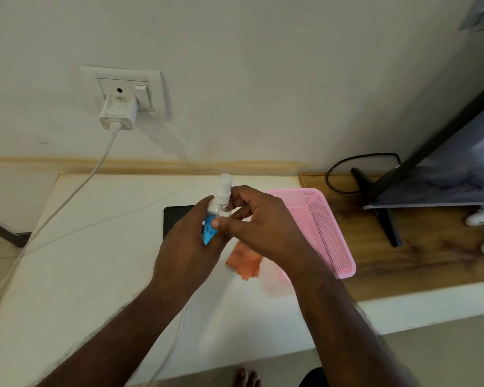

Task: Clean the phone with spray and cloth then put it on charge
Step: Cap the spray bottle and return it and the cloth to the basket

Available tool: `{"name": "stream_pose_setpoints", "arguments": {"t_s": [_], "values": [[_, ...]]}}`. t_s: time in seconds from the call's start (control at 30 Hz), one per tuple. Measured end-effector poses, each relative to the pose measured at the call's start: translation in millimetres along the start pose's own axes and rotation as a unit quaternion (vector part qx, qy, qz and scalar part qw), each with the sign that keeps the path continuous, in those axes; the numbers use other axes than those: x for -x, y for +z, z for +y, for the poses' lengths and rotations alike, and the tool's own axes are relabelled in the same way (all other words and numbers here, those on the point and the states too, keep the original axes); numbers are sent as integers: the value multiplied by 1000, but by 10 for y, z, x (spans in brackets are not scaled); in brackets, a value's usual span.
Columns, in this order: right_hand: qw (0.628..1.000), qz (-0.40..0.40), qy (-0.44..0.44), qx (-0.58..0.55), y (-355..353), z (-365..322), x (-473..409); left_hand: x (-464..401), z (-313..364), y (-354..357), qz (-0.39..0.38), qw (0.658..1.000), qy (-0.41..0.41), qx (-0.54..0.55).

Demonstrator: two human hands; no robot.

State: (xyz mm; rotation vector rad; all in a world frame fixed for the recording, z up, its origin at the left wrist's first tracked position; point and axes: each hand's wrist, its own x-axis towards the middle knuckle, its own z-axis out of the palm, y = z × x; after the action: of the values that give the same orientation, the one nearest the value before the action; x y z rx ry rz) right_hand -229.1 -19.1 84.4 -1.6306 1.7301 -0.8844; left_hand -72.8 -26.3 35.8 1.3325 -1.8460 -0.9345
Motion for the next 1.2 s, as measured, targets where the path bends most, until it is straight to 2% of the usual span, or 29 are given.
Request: {"name": "stream_pose_setpoints", "arguments": {"t_s": [0.13, 0.23, 0.43, 0.63, 0.77, 1.2], "values": [[995, 92, 5, -28, -209, -15, 2, 16, 33, 7, -10, 998, -17, -64], [984, 169, 31, -45, -517, 121, -43, 74, 19, 11, -30, 982, 31, -186], [958, 269, 104, 6, -817, 607, -61, 142, -45, 55, -115, 954, 98, -258], [954, 241, 158, 88, -621, 898, -126, 169, -153, 126, -168, 930, 119, -303], [952, 235, 166, 100, -524, 1001, -176, 179, -218, 171, -186, 911, 138, -340], [956, 222, 174, 79, -397, 976, -205, 174, -236, 185, -192, 913, 142, -329]]}}
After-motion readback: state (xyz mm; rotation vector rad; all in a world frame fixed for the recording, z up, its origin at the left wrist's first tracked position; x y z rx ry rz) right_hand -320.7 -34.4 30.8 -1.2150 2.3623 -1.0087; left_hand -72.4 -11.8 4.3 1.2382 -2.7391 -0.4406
